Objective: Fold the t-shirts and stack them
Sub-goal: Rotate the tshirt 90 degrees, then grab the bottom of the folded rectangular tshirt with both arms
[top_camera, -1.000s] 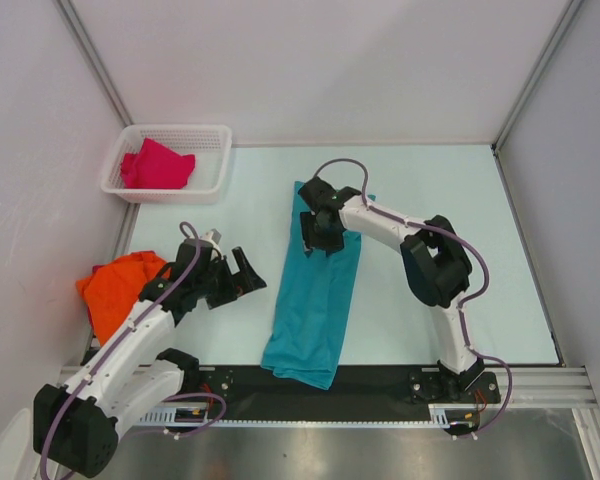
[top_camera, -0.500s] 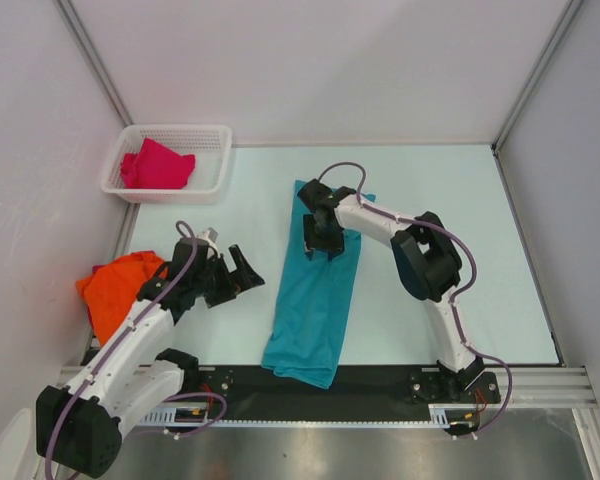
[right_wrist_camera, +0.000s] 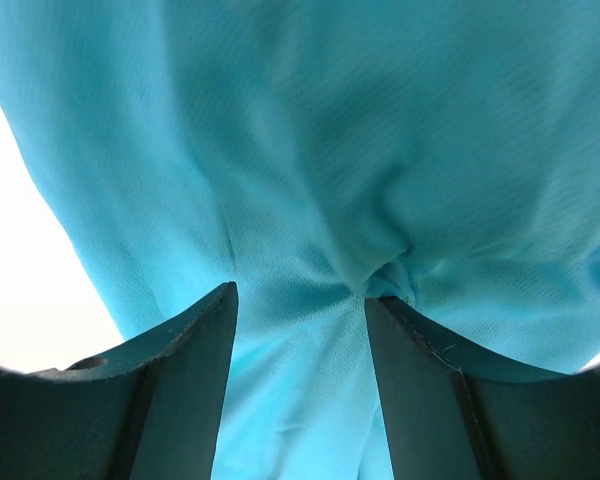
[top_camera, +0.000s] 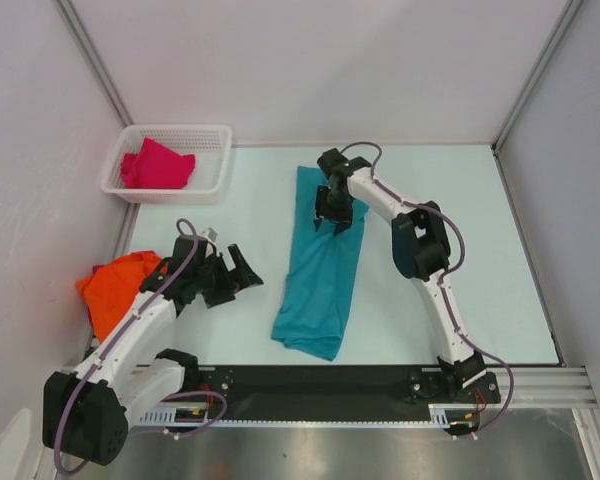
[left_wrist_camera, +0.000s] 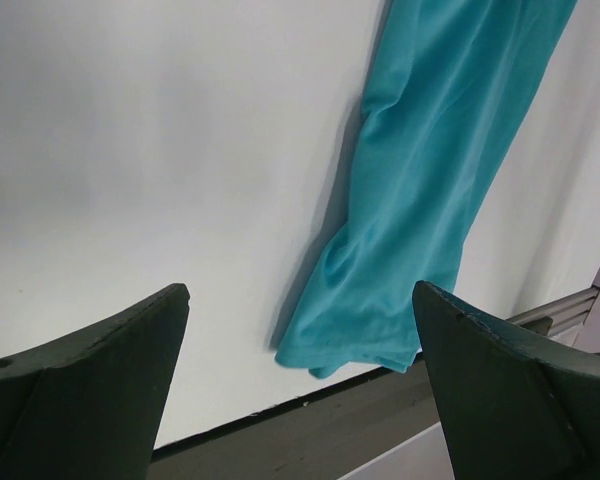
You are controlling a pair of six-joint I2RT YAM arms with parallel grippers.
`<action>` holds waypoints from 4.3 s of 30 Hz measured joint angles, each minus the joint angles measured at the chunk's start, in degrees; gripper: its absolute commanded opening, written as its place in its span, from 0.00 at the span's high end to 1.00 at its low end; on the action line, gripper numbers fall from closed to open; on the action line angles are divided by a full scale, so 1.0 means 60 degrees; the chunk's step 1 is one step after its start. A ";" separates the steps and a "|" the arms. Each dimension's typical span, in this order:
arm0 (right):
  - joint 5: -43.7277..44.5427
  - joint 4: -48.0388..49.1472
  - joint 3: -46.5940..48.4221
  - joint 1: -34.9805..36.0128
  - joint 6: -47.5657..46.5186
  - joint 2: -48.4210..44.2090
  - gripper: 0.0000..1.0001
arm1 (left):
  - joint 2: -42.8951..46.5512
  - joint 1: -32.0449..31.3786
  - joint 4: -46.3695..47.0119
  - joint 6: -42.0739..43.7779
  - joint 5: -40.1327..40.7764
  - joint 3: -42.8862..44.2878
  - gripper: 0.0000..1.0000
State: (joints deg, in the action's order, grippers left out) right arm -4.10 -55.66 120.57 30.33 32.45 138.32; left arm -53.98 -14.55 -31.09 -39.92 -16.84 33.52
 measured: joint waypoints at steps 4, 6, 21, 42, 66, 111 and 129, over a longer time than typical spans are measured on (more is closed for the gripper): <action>-0.0168 -0.0554 0.1676 -0.0539 -0.0124 0.0918 0.39 | -0.0204 0.0047 0.0040 0.0015 -0.0087 0.0040 0.00; -0.0197 -0.0692 0.2211 -0.0732 -0.0160 0.1209 0.40 | -0.0270 0.0062 0.0095 0.0018 -0.0102 0.0044 0.00; 0.0211 -0.0554 0.2572 -0.0845 -0.0678 0.1279 0.39 | -0.0579 0.0098 0.0459 0.0087 -0.0280 0.0058 0.00; 0.1475 0.1002 -0.7566 0.2044 0.1144 -0.6965 0.38 | -0.3045 -0.0841 0.3931 -0.1246 -0.2452 -0.0437 0.01; 0.1362 0.2470 -1.0437 0.3745 0.3045 -0.8236 0.38 | -0.3249 -0.2794 0.5144 -0.2098 -0.1577 -0.1483 0.00; 0.1716 0.2779 -1.0816 0.4954 0.4350 -0.8255 0.38 | -0.4881 -0.3136 0.8670 -0.2597 -0.2011 -0.2645 1.00; 0.2302 0.2473 -1.0601 0.4954 0.4404 -0.8189 0.37 | -0.4313 -0.3184 0.7730 -0.2495 -0.1865 -0.2641 1.00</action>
State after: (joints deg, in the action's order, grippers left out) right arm 9.72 -40.82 56.97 60.05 58.87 89.19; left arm -79.85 -33.65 15.29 -54.89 -28.03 17.67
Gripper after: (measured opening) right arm 0.622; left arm 0.011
